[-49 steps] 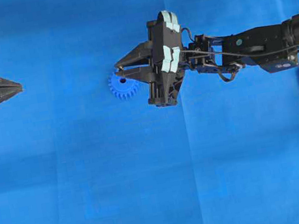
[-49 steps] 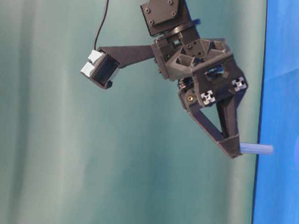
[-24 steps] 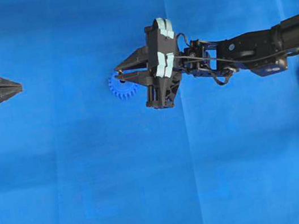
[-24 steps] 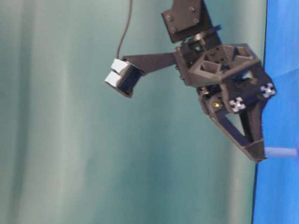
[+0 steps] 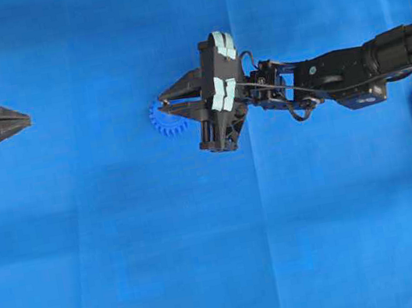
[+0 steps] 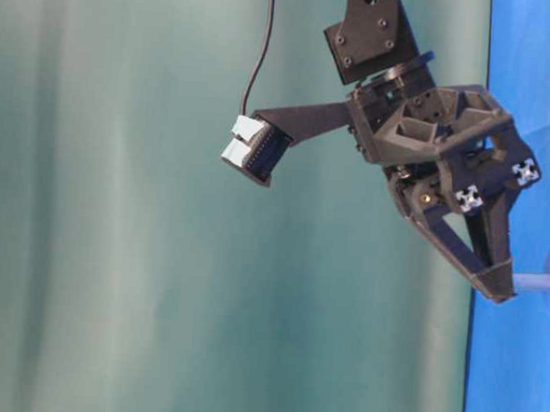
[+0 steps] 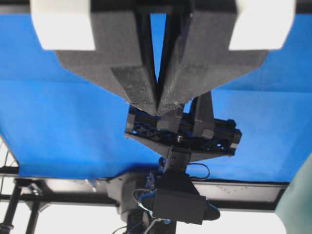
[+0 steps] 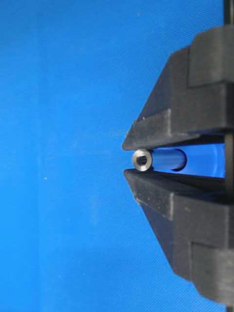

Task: Insert the shaft placed at a random location into the center hole of the small gear at another random location.
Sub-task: 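Lower the shaft with the right gripper into the gear's center hole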

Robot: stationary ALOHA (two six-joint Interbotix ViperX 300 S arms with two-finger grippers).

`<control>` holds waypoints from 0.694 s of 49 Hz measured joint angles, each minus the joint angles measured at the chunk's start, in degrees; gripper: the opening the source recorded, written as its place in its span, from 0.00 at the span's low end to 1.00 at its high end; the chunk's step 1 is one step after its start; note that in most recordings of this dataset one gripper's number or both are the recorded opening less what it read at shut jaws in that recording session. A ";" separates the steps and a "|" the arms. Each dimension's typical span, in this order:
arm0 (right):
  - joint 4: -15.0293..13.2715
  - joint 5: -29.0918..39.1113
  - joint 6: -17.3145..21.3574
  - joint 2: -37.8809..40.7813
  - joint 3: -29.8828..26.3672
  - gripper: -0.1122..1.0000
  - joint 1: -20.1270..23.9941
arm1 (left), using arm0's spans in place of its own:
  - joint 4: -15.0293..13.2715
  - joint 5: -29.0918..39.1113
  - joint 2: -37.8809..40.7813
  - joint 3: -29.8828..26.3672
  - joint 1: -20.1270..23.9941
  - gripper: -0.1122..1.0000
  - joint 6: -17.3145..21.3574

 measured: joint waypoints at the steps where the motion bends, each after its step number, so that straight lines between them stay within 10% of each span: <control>1: 0.00 0.00 0.00 0.09 0.00 0.13 0.09 | 0.00 0.00 0.09 0.00 0.00 0.10 0.00; 34: 0.09 -0.44 0.44 3.52 -0.09 0.13 0.00 | 0.00 0.00 0.00 0.00 0.00 0.10 0.00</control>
